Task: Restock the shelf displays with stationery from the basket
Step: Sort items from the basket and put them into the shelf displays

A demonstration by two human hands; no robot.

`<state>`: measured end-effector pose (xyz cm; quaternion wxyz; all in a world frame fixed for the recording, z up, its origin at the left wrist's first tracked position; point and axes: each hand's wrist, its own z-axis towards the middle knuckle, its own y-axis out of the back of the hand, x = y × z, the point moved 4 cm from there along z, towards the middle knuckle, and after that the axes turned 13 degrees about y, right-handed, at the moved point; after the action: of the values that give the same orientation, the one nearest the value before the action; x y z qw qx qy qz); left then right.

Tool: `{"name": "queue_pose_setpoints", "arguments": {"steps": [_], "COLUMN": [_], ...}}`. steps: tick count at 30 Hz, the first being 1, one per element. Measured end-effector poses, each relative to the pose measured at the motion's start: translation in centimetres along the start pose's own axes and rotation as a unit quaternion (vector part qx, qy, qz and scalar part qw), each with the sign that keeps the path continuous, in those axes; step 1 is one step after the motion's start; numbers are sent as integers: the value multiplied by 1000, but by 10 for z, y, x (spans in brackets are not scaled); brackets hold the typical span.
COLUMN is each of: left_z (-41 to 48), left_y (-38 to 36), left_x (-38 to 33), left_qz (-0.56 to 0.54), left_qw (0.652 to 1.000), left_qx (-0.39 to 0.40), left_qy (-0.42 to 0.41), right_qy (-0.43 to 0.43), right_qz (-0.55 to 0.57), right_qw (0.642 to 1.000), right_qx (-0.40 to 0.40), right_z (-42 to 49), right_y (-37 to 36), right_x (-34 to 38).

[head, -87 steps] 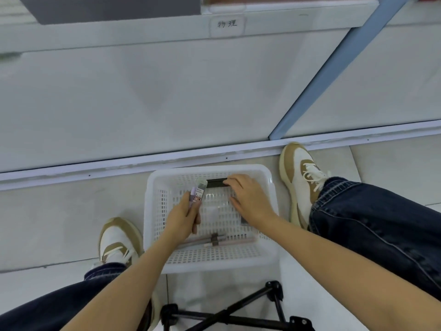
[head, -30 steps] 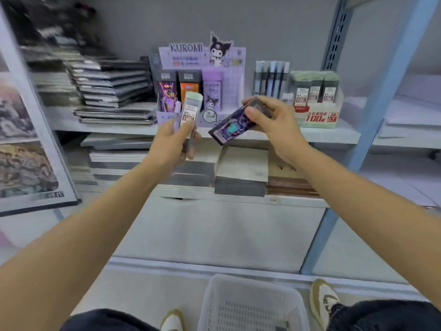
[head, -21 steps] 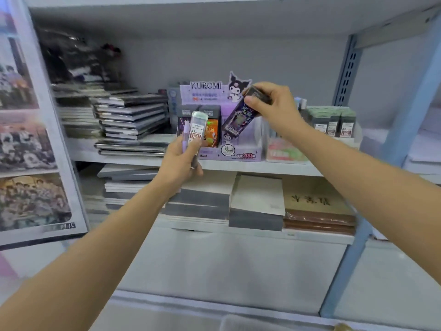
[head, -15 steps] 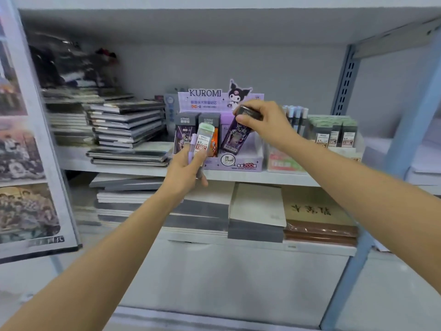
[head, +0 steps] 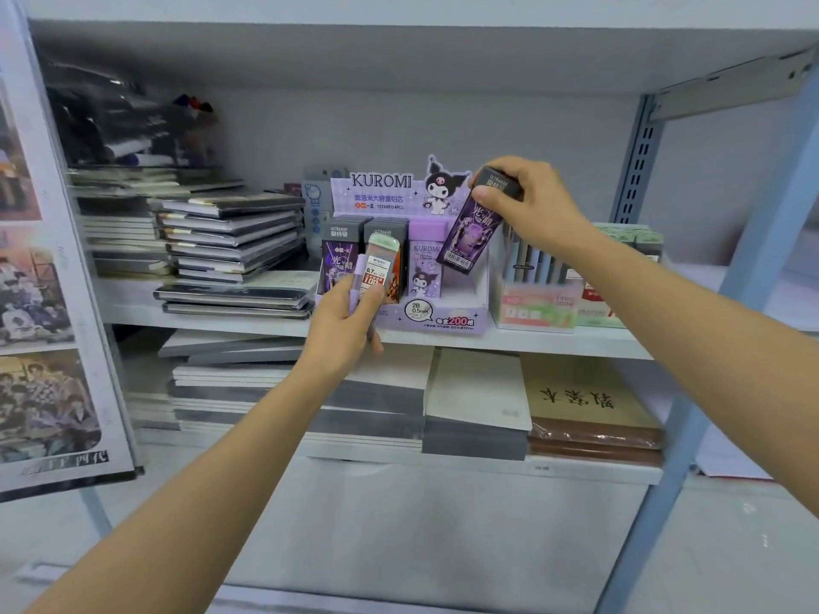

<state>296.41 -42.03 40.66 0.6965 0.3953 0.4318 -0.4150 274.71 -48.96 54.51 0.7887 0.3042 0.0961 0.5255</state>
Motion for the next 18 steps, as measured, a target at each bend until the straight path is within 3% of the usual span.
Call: {"name": "queue_pose_setpoints", "arguments": {"steps": [4,9,18], "left_z": [-5,-4,2], "left_y": [0,-10,-16], "left_x": [-8,-11,-2], "left_qz": [7,27,3], "left_qw": [1000,999,1000], "left_qx": [1,38,16], "left_qy": [-16,-16,-5], "right_qy": [-2,-28,-12], "right_qz": [9,28,-29], "right_qw": [1000,999,998], "right_qx": [15,-26,63], "right_z": [-1,-1,-9], "right_y": [3,12,-35], "right_x": [-1,-7,-8]}}
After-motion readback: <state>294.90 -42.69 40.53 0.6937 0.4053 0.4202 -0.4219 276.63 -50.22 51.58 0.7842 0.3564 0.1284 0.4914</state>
